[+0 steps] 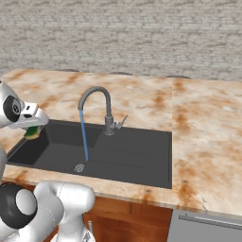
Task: Soak the sponge with water for a few seconds and then drop it inside the sink.
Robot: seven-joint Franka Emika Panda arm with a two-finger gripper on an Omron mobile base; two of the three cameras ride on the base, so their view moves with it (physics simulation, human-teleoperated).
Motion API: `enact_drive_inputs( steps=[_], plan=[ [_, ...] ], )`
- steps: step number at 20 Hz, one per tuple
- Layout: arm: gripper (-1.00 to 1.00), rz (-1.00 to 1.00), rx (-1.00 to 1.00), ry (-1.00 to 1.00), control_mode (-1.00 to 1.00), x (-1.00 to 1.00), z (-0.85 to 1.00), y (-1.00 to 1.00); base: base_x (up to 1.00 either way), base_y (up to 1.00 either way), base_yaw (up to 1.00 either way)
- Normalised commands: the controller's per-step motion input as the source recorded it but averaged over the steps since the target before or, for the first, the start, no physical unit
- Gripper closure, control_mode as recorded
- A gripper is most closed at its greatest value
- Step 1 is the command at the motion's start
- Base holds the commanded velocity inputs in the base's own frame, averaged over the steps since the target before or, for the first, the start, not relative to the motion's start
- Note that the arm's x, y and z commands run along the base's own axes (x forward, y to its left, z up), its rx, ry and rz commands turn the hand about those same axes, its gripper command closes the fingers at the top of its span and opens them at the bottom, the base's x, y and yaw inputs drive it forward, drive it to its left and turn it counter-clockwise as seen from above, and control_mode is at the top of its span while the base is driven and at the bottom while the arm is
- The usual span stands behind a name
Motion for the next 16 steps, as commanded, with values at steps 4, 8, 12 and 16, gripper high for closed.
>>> enact_drive_inputs(
  steps=[4, 8, 12, 16],
  plan=[
    [1.0, -0.25, 0.0, -0.2, -1.0, 0.1, -0.03, -0.03, 0.0, 0.0, 0.0],
    [1.0, -0.24, 0.0, -0.16, -1.0, 0.14, -0.01, -0.13, 0.0, 0.0, 0.0],
    [1.0, -0.24, 0.0, -0.11, -1.0, 0.16, -0.01, -0.13, 0.0, 0.0, 0.0],
    [1.0, -0.2, 0.0, -0.09, -1.0, 0.11, -0.11, -0.21, 0.0, 0.0, 0.0]
  ],
)
